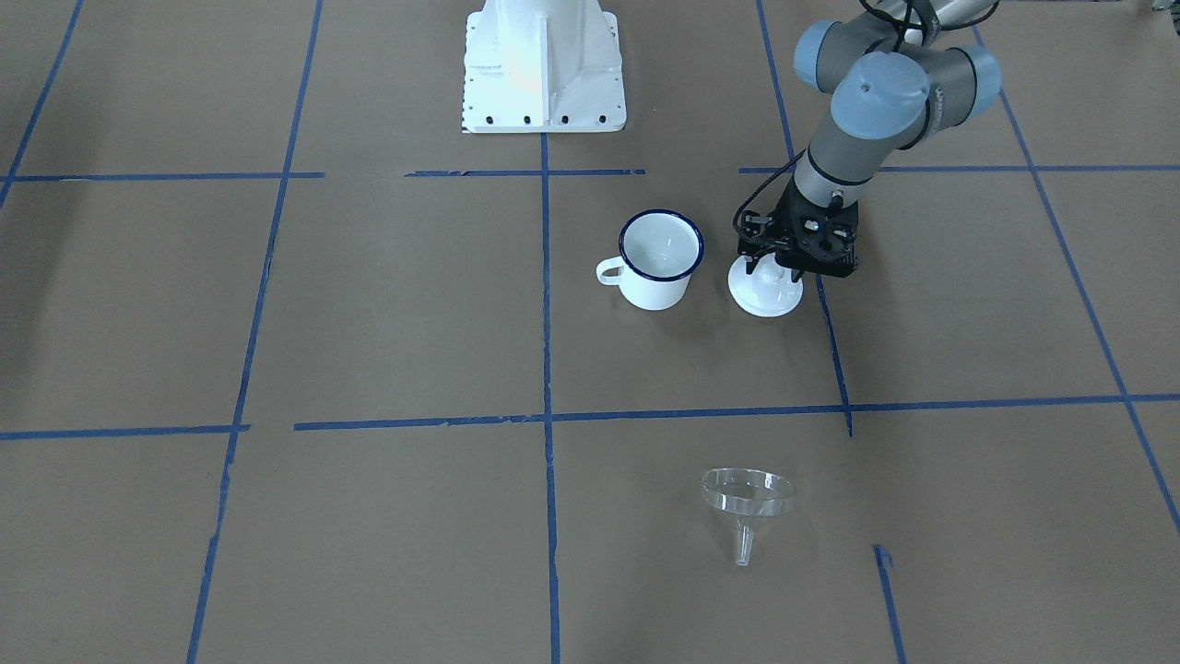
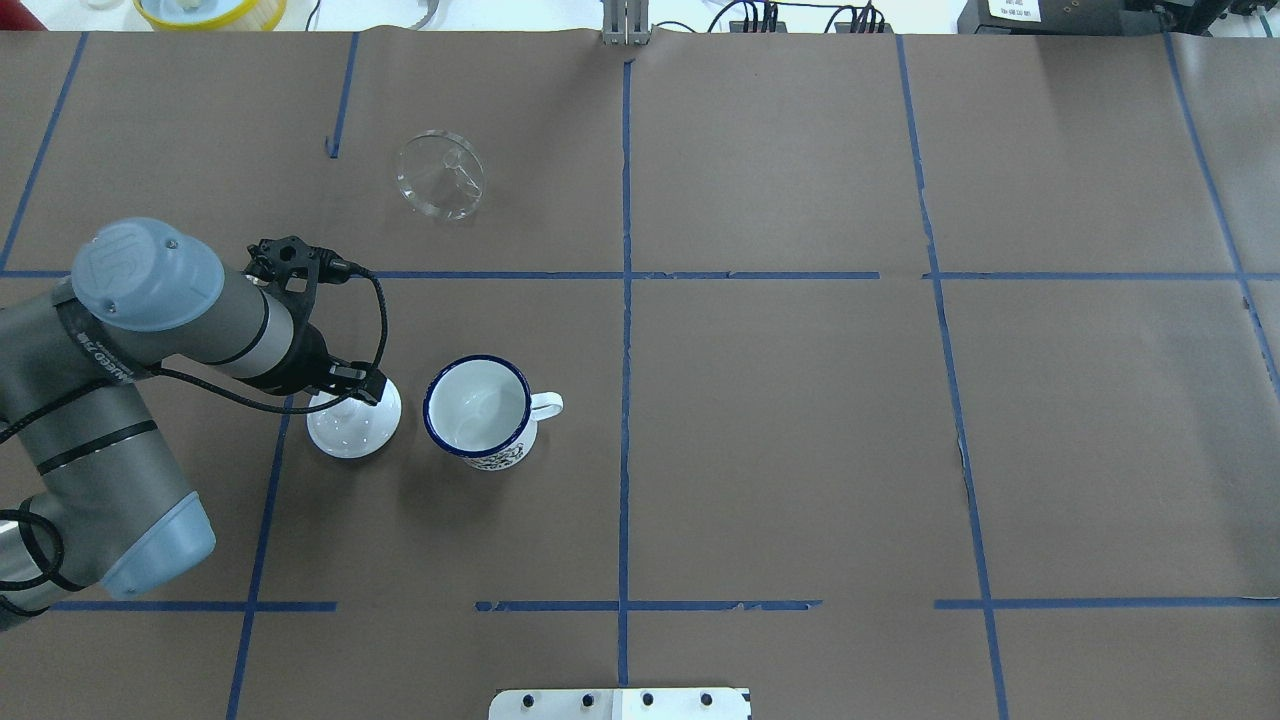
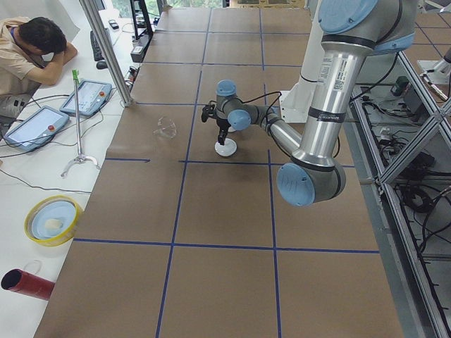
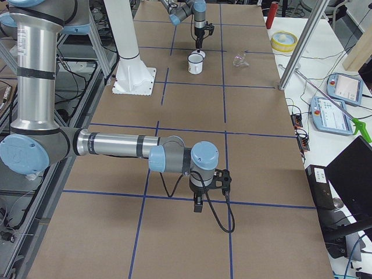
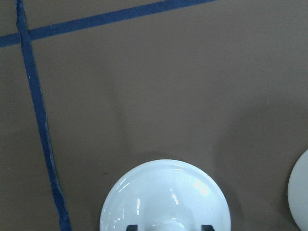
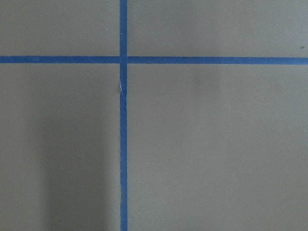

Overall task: Place funnel on cup
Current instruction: 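Set the lid down beside the mug and open the left gripper, then move the left gripper to the glass funnel and grasp its stem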

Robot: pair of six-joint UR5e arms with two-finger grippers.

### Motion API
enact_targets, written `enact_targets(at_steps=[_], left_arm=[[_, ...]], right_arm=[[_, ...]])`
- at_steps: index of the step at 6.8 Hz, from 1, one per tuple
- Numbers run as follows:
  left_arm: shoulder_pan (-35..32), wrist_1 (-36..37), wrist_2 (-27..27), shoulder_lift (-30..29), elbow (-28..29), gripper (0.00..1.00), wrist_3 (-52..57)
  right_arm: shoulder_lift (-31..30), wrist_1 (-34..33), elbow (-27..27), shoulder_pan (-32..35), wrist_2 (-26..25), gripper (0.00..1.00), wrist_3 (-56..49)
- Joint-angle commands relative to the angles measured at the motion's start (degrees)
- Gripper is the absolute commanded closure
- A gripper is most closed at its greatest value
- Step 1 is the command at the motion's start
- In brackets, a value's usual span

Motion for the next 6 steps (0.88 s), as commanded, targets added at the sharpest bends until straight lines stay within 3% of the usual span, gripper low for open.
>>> enact_targets(at_steps=[1, 2, 3, 4, 5, 6], left_arm=[[-1.1, 0.0, 7.4, -3.3, -5.4, 0.0, -17.9], [-1.0, -0.6, 12.9, -6.3, -5.1, 0.0, -30.6], [-0.7, -5.7, 16.3, -7.1, -4.8, 0.0, -42.3], [-0.5, -13.7, 22.1, -8.6, -0.4, 0.0, -54.2], [0.2, -20.4, 28.6, -12.5, 8.3, 0.0, -64.8], [1.1, -23.7, 31.4, -16.0, 16.1, 0.0, -72.1]], right_arm=[[0.0, 0.0, 0.0, 0.0, 0.0, 0.0, 0.0], [0.0, 0.0, 0.0, 0.0, 0.0, 0.0, 0.0], [0.0, 0.0, 0.0, 0.0, 0.0, 0.0, 0.0], [0.0, 0.0, 0.0, 0.0, 0.0, 0.0, 0.0], [0.0, 0.0, 0.0, 0.0, 0.0, 0.0, 0.0], [0.0, 0.0, 0.0, 0.0, 0.0, 0.0, 0.0]])
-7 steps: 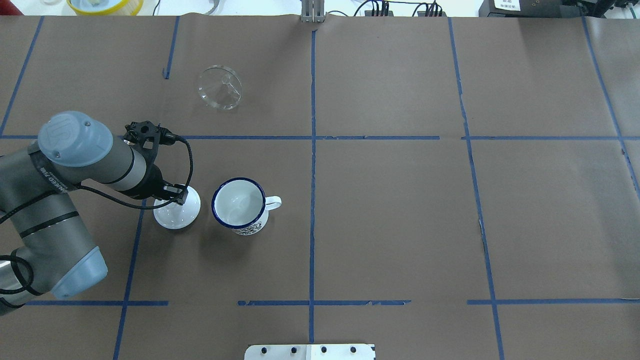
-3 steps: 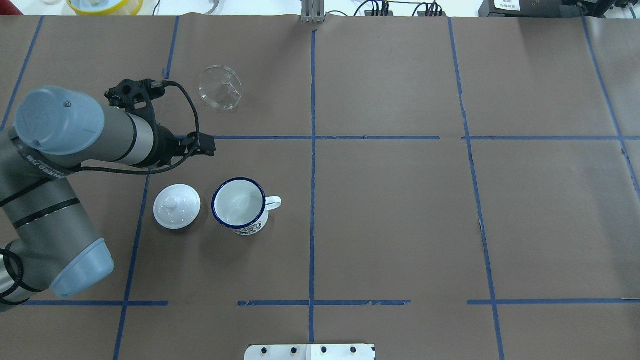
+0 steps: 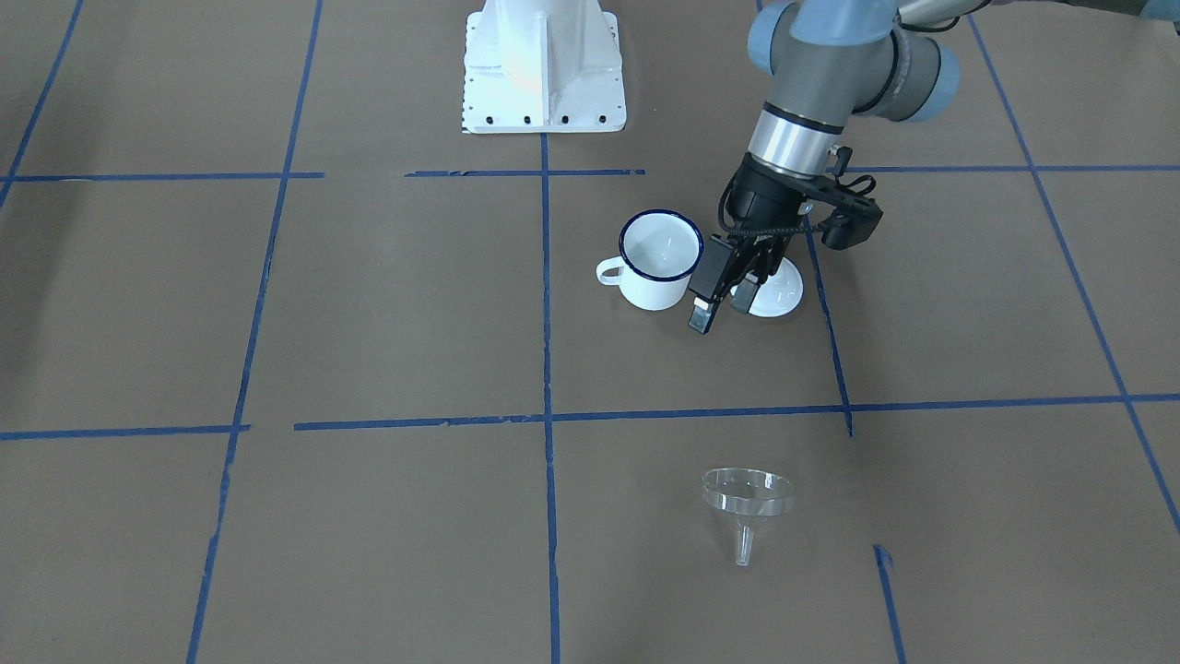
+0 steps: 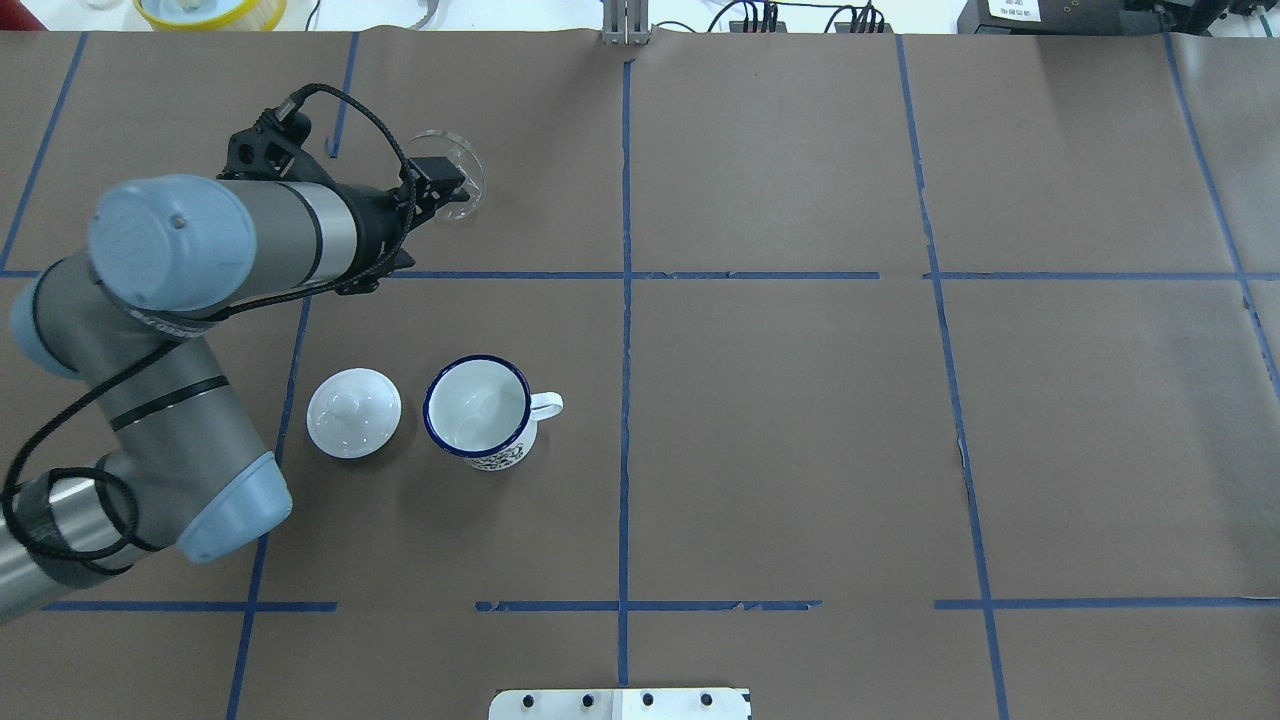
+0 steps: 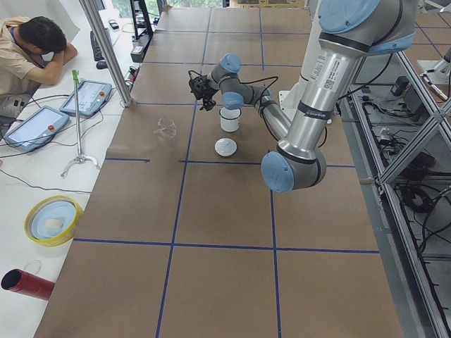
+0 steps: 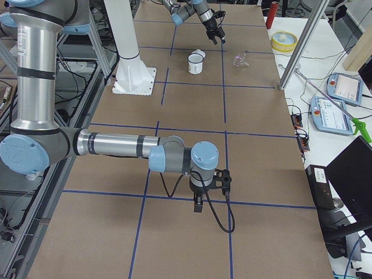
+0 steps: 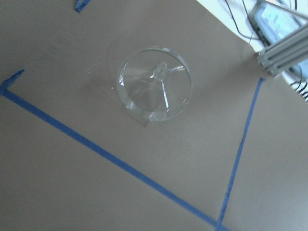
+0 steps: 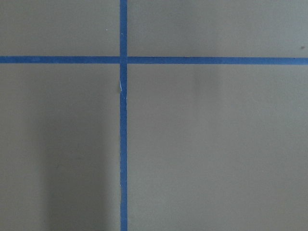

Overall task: Place funnel on cup
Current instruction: 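Move the left gripper to the glass funnel and grasp its stem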

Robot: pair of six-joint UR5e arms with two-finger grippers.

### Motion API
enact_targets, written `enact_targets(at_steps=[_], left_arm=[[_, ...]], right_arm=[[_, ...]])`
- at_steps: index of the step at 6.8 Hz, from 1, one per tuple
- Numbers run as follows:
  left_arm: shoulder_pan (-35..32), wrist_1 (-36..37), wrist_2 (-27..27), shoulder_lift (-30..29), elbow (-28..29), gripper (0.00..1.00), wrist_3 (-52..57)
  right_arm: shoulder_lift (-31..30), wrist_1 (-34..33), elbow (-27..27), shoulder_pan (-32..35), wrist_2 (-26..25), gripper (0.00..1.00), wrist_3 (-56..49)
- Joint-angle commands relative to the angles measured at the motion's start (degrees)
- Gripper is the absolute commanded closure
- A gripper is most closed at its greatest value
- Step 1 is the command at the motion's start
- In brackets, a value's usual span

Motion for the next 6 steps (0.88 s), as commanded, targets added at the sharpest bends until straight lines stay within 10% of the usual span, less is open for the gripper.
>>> enact_targets(at_steps=[1, 6], left_arm=[[1.0, -8.2, 6.9, -6.0, 14.2, 0.0, -15.2], [-3.0, -21.4, 15.2, -9.9, 31.3, 0.0, -29.1]], right_arm=[[0.0, 0.0, 0.0, 0.0, 0.0, 0.0, 0.0], [0.0, 0.0, 0.0, 0.0, 0.0, 0.0, 0.0]])
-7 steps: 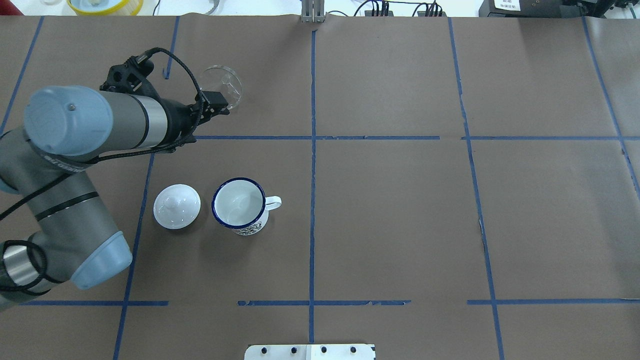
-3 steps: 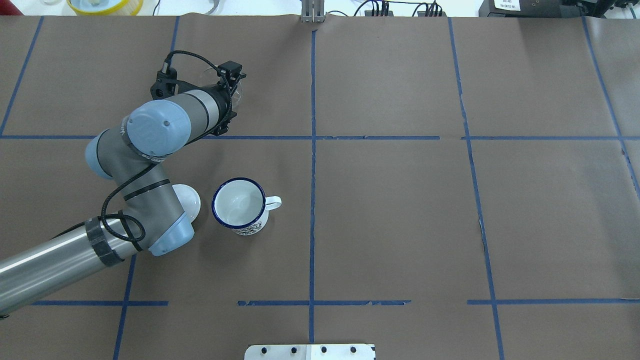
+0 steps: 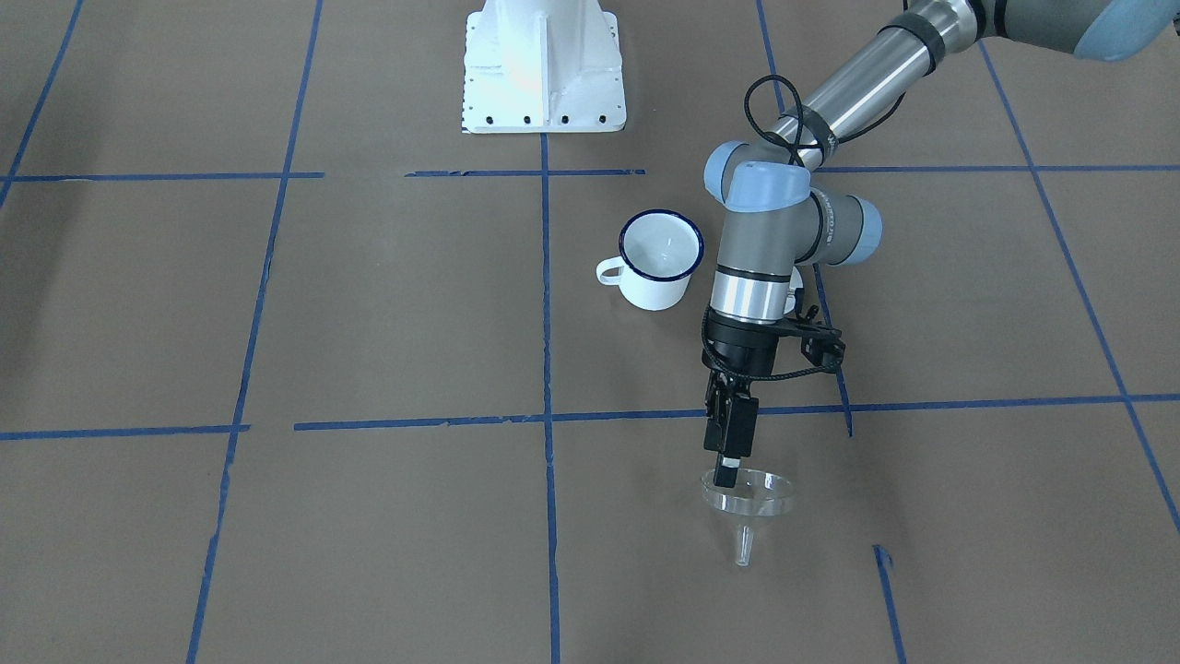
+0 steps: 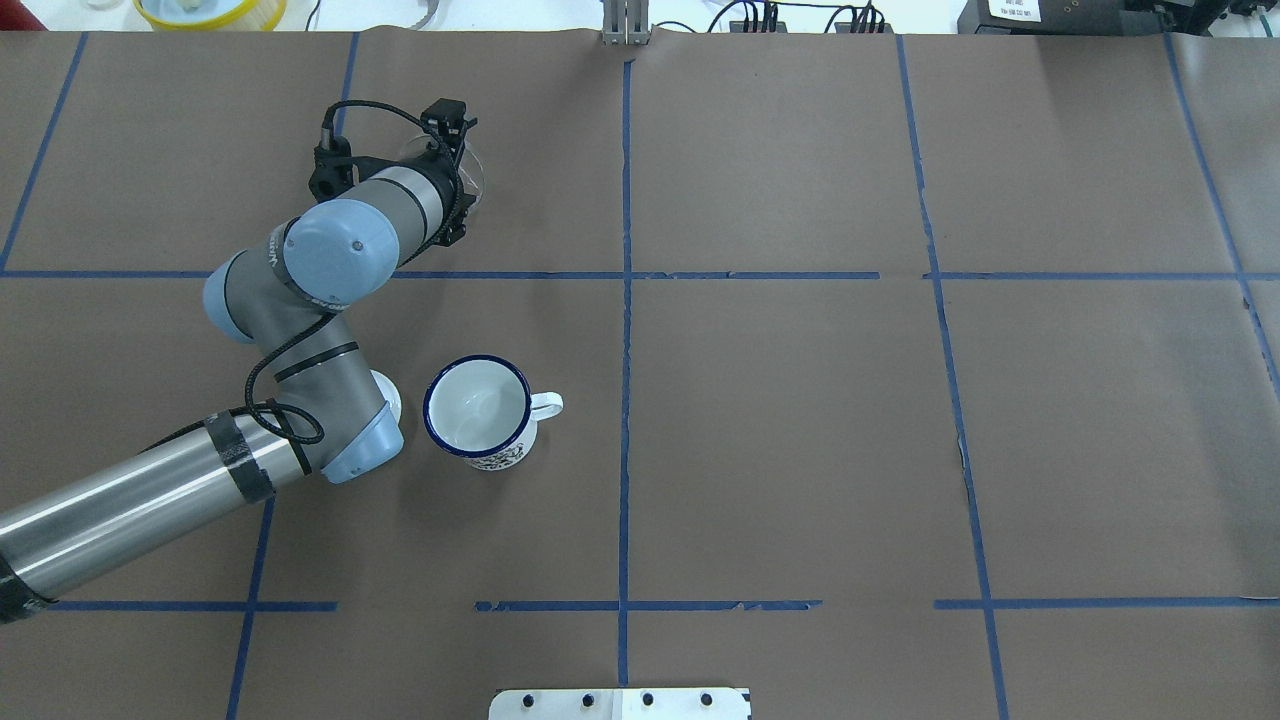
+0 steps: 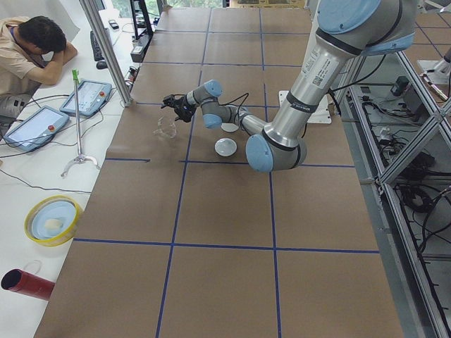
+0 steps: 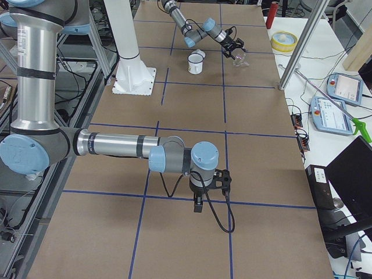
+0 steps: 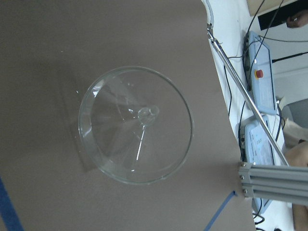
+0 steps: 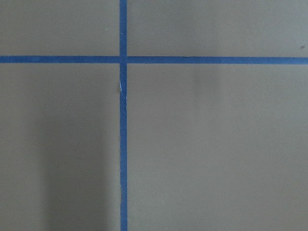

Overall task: Place funnel on cup
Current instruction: 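Move the left gripper to the glass funnel and grasp its stem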

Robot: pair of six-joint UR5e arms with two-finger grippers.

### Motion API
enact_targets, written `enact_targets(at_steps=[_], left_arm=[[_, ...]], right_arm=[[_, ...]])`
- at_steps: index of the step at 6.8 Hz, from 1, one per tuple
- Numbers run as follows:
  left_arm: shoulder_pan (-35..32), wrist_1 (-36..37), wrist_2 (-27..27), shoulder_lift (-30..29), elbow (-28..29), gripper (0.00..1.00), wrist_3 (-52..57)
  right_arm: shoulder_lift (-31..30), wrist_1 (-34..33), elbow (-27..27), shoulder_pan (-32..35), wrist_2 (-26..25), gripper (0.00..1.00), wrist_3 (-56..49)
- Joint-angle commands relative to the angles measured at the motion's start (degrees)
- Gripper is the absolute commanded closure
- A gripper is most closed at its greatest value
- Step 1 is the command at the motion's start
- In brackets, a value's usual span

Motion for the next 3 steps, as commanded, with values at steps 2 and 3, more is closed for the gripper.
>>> enact_targets(at_steps=[2, 3], left_arm=[[-2.4, -5.6, 0.0, -0.6, 6.3, 0.01, -0.6], [-2.4, -5.7, -0.1, -1.1, 6.2, 0.5, -0.3]], right_arm=[[0.0, 0.0, 0.0, 0.0, 0.0, 0.0, 0.0], [0.0, 0.0, 0.0, 0.0, 0.0, 0.0, 0.0]])
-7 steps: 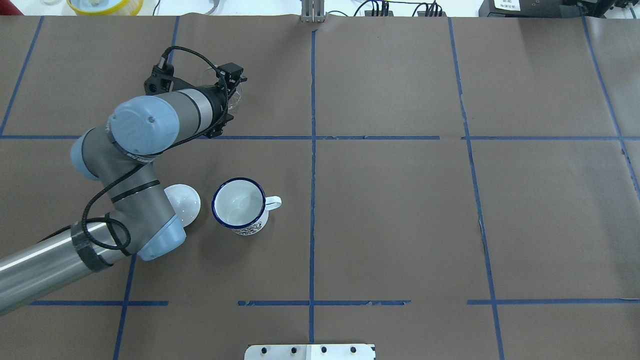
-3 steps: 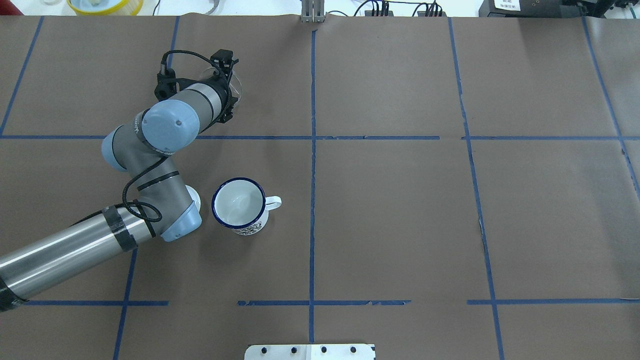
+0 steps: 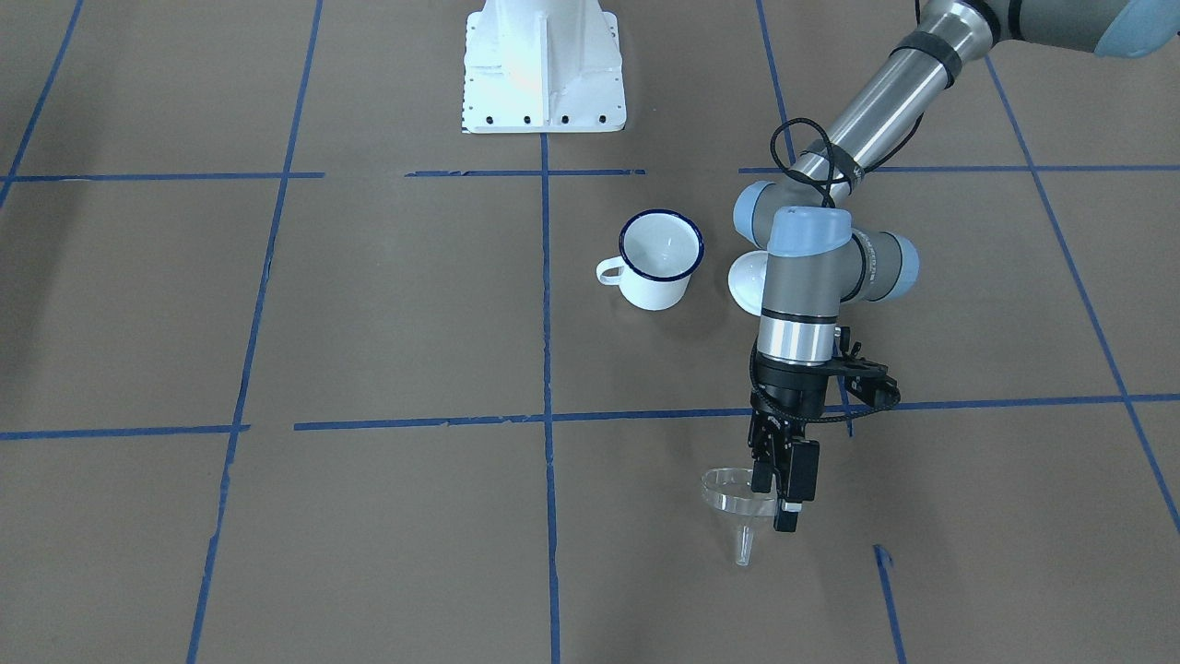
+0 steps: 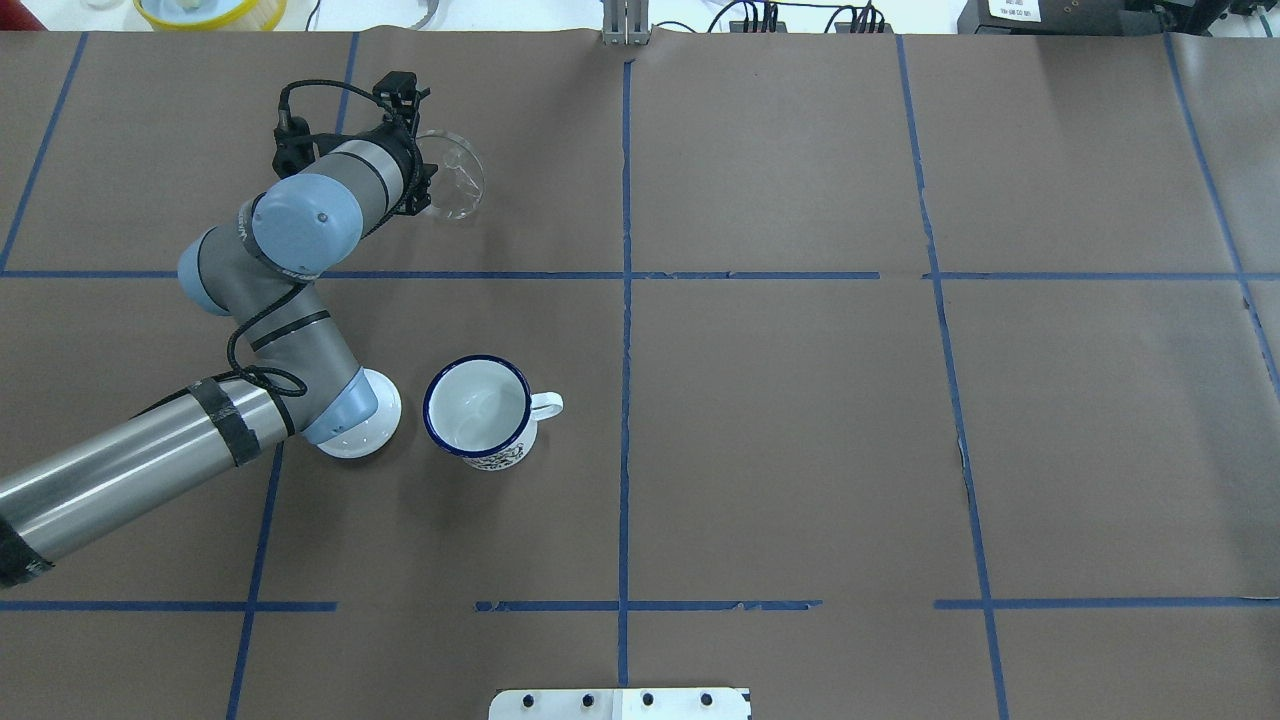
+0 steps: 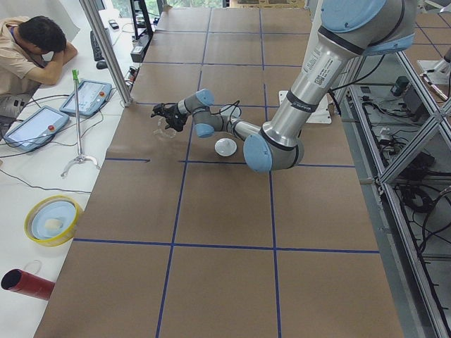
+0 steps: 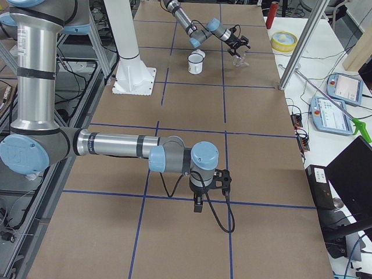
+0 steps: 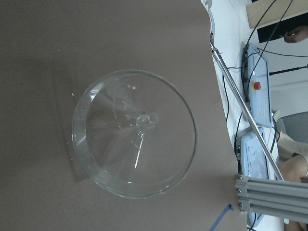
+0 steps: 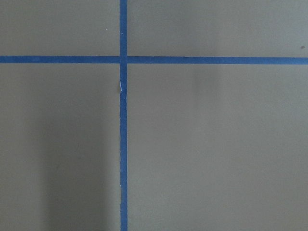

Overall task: Place funnel on cup
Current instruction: 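Move the left gripper to the glass funnel and grasp its stem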

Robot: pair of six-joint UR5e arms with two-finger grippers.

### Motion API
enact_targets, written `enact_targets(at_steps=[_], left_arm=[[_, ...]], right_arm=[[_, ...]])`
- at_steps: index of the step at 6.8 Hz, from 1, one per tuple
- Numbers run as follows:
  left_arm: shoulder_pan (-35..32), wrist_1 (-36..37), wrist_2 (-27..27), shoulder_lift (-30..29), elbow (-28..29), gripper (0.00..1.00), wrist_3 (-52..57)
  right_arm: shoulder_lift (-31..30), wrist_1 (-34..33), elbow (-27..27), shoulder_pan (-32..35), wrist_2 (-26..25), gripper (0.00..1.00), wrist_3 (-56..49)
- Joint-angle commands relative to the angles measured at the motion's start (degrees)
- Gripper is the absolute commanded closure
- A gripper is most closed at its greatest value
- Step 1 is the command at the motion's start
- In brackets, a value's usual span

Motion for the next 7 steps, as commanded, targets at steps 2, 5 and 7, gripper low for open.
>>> enact_targets(at_steps=[2, 5, 7], left_arm=[[0.0, -0.5, -1.0, -0.8, -0.3, 1.0, 4.3], [-0.2, -0.4, -1.0, -0.7, -1.6, 1.0, 4.5], [-1.0, 1.0, -3.3, -0.7, -10.9, 1.0, 4.8]], right_arm=[[0.0, 0.0, 0.0, 0.0, 0.0, 0.0, 0.0], [0.0, 0.0, 0.0, 0.0, 0.0, 0.0, 0.0], [0.0, 0.0, 0.0, 0.0, 0.0, 0.0, 0.0]])
